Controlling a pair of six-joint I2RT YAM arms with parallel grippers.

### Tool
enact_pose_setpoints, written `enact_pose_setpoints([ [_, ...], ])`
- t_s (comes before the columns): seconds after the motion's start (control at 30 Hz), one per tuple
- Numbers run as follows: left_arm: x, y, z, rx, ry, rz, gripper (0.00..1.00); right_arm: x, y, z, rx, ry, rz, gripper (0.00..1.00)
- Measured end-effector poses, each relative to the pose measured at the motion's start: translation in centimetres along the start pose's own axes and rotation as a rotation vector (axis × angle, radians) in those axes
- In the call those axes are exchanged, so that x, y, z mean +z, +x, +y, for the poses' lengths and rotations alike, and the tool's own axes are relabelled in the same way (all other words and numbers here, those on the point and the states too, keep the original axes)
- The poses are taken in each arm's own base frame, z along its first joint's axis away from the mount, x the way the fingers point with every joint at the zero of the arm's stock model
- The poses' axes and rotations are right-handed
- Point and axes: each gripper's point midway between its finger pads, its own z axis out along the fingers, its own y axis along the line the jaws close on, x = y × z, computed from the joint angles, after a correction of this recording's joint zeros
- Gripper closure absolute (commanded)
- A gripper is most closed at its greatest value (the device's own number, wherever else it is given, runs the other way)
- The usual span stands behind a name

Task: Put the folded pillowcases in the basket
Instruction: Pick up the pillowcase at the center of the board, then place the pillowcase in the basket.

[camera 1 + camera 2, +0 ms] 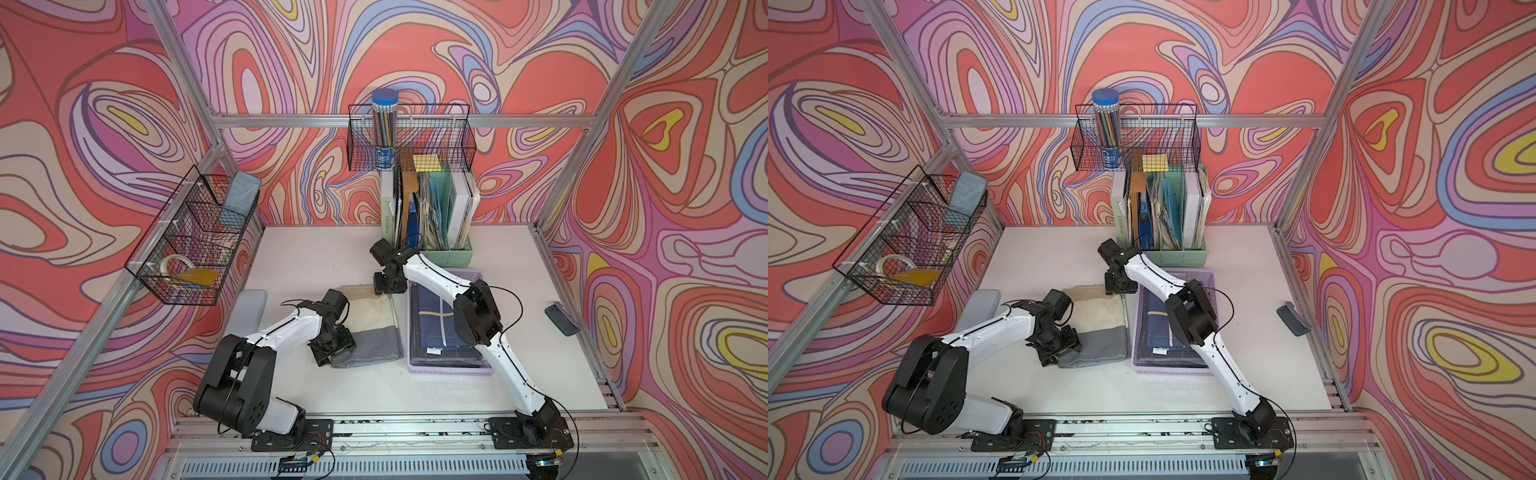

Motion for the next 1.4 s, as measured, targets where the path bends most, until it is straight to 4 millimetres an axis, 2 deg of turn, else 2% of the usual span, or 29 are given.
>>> enact_pose_setpoints([
  [0.17, 0.2, 0.1, -0.6, 0.007, 0.032, 0.015, 0.45, 0.1, 0.2, 0.4, 0.011, -0.031, 0.009, 0.58],
  [0.37, 0.3, 0.3, -1.3, 0.011, 0.070, 0.024, 0.74, 0.5, 0.5, 0.7, 0.016, -0.063, 0.018, 0.99],
  [0.57, 0.4, 0.1, -1.7, 0.029, 0.087, 0.021, 1.00, 0.5, 0.4, 1.0, 0.024, -0.100, 0.011, 1.00],
  [0.73, -0.4, -0.2, -2.2, 0.046, 0.093, 0.014, 1.00, 0.0, 0.9, 0.8, 0.027, -0.121, -0.021, 1.00],
  [0.83, -2.8, -0.9, -3.1, 0.066, 0.121, -0.031, 1.00, -1.1, 0.7, 0.9, 0.024, -0.127, -0.051, 1.00],
  [0.93, -7.1, -2.0, -5.2, 0.099, 0.212, -0.124, 1.00, -3.4, -0.2, 1.6, 0.018, -0.152, -0.098, 1.00],
  [1.07, -11.1, -2.6, -6.8, 0.130, 0.292, -0.203, 1.00, -7.6, -2.2, 3.1, 0.012, -0.214, -0.198, 1.00],
  [1.2, -12.3, -2.5, -7.0, 0.138, 0.297, -0.209, 1.00, -10.8, -3.4, 4.0, 0.011, -0.256, -0.271, 1.00],
  [1.4, -14.4, -2.2, -8.1, 0.161, 0.319, -0.218, 1.00, -12.8, -3.7, 3.7, 0.017, -0.250, -0.309, 1.00],
])
